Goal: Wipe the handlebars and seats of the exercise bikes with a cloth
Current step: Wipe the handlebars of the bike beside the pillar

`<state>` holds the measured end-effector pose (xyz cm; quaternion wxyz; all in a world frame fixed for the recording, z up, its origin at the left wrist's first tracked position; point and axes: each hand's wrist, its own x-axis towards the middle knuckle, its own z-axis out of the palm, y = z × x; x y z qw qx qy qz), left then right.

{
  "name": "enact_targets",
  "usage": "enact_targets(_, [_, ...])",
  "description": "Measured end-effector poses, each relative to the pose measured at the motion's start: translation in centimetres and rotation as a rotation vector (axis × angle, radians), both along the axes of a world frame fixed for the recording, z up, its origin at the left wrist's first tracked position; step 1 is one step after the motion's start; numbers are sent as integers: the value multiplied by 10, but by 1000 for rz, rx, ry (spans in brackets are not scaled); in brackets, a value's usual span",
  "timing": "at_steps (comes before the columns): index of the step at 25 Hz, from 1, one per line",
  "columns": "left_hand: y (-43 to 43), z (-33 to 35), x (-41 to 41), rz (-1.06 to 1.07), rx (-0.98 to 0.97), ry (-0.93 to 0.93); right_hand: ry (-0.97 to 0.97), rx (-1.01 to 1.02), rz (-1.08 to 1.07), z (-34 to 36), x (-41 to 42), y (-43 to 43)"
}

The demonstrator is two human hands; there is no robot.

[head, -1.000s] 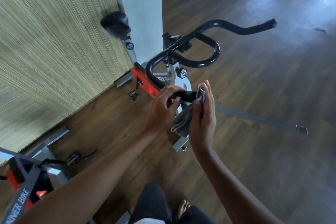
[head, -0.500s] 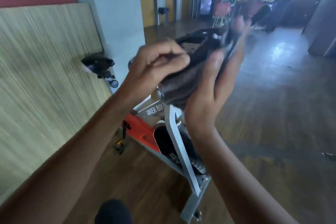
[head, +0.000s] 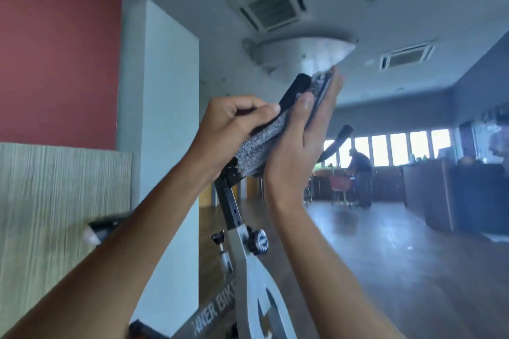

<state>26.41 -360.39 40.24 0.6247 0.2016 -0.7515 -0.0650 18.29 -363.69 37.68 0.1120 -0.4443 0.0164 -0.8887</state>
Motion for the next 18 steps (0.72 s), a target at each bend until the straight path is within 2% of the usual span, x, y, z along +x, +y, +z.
enact_targets(3, [2, 1, 1, -4, -9, 18, -6, -42, -59, -8, 3, 3])
enact_targets(8, [2, 5, 3, 32, -32, -55, -60, -99, -94, -1, 4, 0])
enact_targets(14, [3, 9, 8, -3, 9, -110, -247, -140, -119, -6, 35, -7])
enact_targets(18, [9, 11, 24, -30, 63, -246, -333, -189, -181, -19, 59, -17])
